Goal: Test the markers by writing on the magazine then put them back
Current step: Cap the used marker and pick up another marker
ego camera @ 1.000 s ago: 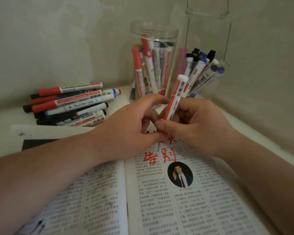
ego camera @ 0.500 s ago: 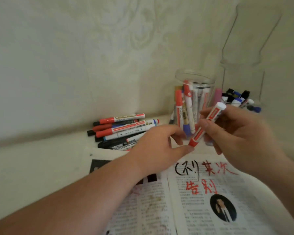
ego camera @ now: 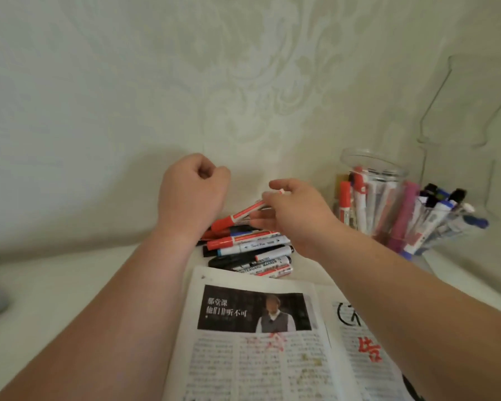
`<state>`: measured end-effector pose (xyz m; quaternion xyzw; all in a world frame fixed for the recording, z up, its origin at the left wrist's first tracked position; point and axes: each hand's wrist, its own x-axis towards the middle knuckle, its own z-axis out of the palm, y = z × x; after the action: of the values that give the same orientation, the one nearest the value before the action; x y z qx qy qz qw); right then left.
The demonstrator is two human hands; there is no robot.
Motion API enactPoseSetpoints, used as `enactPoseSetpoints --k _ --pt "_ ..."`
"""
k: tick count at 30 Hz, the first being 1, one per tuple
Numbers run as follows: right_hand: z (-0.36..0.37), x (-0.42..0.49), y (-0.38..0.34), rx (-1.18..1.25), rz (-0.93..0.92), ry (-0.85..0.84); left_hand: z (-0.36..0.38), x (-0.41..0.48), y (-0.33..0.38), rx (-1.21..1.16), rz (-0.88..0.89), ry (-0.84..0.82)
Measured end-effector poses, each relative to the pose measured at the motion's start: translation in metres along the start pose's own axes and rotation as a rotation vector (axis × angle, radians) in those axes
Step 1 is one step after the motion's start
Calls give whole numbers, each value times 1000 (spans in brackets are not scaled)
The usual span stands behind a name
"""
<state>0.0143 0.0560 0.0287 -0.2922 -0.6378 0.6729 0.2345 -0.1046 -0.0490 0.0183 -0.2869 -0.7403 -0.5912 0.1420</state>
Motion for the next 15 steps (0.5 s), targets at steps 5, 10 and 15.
enactPoseSetpoints --k 5,10,15 --pt "-17 -7 -2 -819 -161 101 5 -8 3 -26 56 -60" --pt "-62 -59 -18 -878 -444 188 16 -26 11 -15 191 -304" --pt "-145 -78 -52 -814 -527 570 39 -64 37 106 456 -838"
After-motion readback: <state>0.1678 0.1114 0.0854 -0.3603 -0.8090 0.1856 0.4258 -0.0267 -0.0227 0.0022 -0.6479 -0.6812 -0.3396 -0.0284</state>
